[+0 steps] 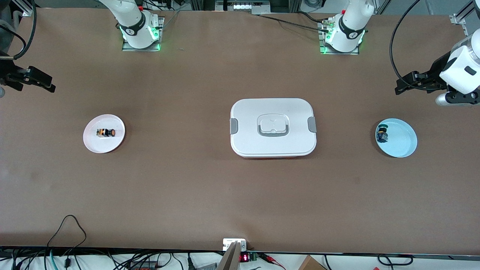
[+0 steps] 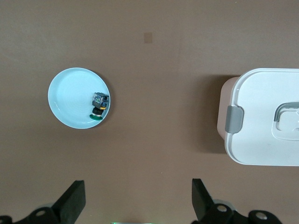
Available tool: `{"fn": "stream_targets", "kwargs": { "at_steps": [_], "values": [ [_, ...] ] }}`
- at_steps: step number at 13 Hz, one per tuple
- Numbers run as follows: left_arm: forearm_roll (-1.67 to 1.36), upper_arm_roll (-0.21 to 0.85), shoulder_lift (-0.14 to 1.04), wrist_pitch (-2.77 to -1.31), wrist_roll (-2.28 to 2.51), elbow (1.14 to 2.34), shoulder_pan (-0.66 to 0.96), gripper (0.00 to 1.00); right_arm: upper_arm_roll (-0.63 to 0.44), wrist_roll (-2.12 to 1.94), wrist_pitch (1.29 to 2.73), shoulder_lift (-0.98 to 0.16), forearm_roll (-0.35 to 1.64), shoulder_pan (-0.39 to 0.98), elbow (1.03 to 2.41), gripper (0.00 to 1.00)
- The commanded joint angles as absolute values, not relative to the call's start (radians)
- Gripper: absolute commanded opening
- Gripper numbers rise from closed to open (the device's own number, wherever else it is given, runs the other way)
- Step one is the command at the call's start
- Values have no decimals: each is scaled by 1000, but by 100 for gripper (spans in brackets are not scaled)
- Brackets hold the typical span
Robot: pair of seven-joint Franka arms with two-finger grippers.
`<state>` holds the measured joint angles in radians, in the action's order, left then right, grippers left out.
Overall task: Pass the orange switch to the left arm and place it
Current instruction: 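Move the right gripper over the orange switch on the white plate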
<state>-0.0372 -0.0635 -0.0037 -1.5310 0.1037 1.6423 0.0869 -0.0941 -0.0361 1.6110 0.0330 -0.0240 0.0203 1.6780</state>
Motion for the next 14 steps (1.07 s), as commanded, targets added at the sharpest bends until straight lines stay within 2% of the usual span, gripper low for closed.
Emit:
{"fn": "stream_targets", "kwargs": {
  "at_steps": [1,14],
  "values": [
    [-8,-54,-3,-1506,112,1599,90,100,-92,-28,1572,29,-21,25,1654,100],
    [-6,-51,-3,-1508,104,1582,78,100,-101,-38,1621,-121,-34,25,1654,100]
  ]
}}
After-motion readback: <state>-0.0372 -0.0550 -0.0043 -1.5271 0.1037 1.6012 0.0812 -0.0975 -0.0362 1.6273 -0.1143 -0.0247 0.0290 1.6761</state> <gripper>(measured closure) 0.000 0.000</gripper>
